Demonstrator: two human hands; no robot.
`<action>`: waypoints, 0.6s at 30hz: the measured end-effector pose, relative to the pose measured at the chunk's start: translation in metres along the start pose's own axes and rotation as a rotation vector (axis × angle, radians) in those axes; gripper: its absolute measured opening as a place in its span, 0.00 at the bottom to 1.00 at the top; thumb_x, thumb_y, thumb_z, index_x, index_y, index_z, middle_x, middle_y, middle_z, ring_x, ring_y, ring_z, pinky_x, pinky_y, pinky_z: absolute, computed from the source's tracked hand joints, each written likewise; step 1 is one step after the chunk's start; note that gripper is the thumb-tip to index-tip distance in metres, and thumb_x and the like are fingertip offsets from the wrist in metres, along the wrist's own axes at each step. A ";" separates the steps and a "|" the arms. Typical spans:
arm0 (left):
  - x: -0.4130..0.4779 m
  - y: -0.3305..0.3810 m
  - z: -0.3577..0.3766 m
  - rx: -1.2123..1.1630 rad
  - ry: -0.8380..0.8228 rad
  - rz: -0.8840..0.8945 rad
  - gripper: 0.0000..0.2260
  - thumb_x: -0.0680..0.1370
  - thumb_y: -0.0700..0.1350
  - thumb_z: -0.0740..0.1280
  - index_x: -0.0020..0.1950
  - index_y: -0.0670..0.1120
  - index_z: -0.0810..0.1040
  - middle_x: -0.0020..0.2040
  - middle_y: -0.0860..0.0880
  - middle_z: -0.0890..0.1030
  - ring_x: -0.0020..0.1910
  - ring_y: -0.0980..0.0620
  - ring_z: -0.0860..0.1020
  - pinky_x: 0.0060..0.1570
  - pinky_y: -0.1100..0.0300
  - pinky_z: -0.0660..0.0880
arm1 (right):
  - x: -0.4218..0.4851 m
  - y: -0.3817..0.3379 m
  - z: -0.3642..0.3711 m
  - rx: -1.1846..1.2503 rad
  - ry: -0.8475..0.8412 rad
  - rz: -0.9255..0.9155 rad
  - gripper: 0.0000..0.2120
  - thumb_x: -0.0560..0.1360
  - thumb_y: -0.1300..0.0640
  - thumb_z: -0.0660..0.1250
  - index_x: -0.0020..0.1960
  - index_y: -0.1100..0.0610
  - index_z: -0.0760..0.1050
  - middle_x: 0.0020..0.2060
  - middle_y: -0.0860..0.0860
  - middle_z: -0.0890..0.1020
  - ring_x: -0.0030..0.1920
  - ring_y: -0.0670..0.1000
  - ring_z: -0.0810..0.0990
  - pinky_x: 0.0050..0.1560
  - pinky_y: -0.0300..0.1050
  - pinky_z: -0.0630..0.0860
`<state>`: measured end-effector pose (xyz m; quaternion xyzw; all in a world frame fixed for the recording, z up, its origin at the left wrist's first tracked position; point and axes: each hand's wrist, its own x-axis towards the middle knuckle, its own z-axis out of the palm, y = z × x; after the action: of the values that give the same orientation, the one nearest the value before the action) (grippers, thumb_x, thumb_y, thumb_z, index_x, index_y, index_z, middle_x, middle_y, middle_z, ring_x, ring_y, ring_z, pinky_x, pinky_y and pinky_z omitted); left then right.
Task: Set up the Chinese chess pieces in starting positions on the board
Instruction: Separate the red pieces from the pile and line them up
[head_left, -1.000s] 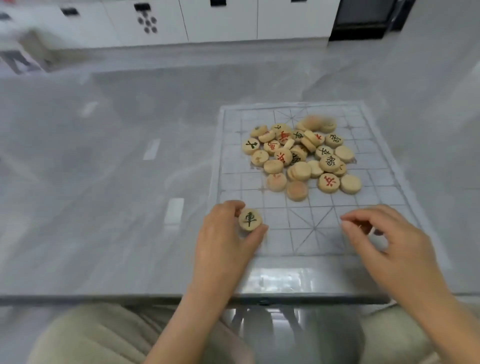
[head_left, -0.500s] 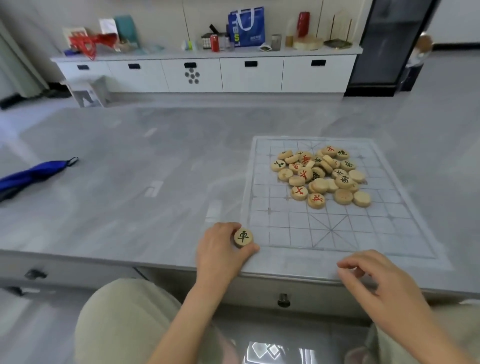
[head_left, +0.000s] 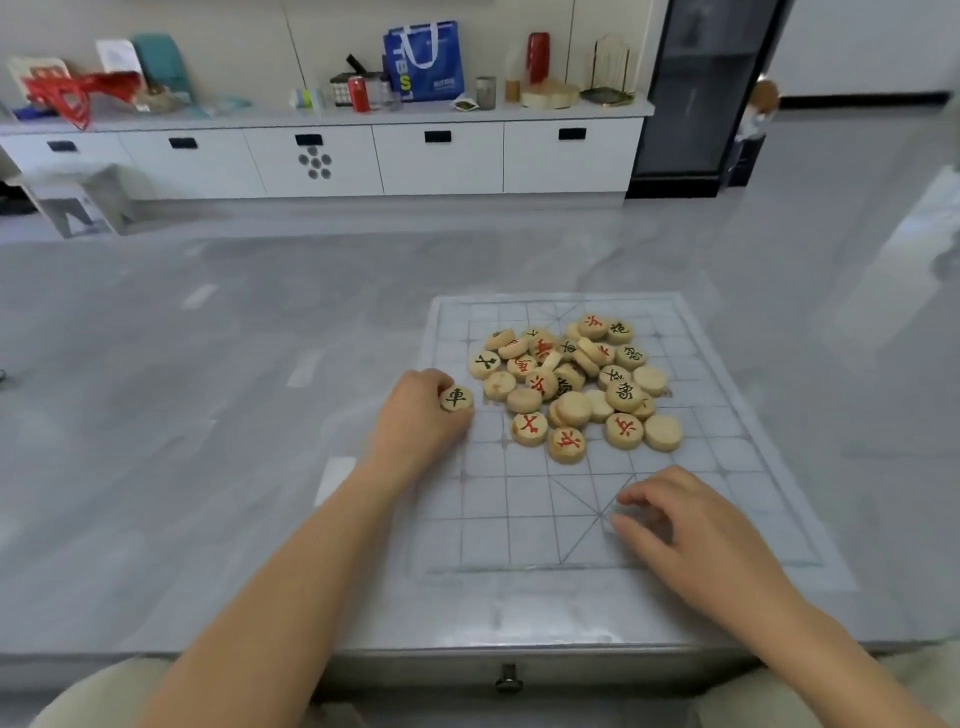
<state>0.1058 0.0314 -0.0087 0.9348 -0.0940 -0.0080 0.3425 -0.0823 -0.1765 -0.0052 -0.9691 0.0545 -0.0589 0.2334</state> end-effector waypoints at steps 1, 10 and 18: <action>0.014 0.000 0.005 0.023 -0.003 -0.006 0.10 0.70 0.46 0.68 0.48 0.44 0.79 0.44 0.46 0.80 0.43 0.46 0.78 0.38 0.58 0.72 | 0.008 0.002 0.000 -0.016 -0.007 0.001 0.12 0.74 0.45 0.64 0.56 0.47 0.76 0.47 0.40 0.72 0.47 0.42 0.73 0.48 0.39 0.71; 0.001 0.011 0.013 0.080 0.059 0.196 0.20 0.71 0.47 0.72 0.61 0.46 0.73 0.58 0.49 0.69 0.54 0.48 0.73 0.50 0.62 0.65 | 0.060 0.037 -0.020 -0.133 0.084 0.058 0.15 0.71 0.47 0.69 0.55 0.52 0.78 0.48 0.47 0.75 0.49 0.50 0.75 0.47 0.46 0.73; -0.039 0.032 0.041 0.071 -0.037 0.334 0.14 0.71 0.50 0.72 0.54 0.50 0.76 0.48 0.56 0.71 0.45 0.56 0.71 0.41 0.69 0.64 | 0.074 0.044 -0.004 -0.305 0.291 -0.034 0.21 0.63 0.37 0.72 0.42 0.55 0.80 0.40 0.50 0.75 0.41 0.54 0.75 0.42 0.46 0.63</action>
<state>0.0589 -0.0111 -0.0214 0.9175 -0.2544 0.0350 0.3038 -0.0135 -0.2264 -0.0156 -0.9753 0.0797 -0.1930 0.0725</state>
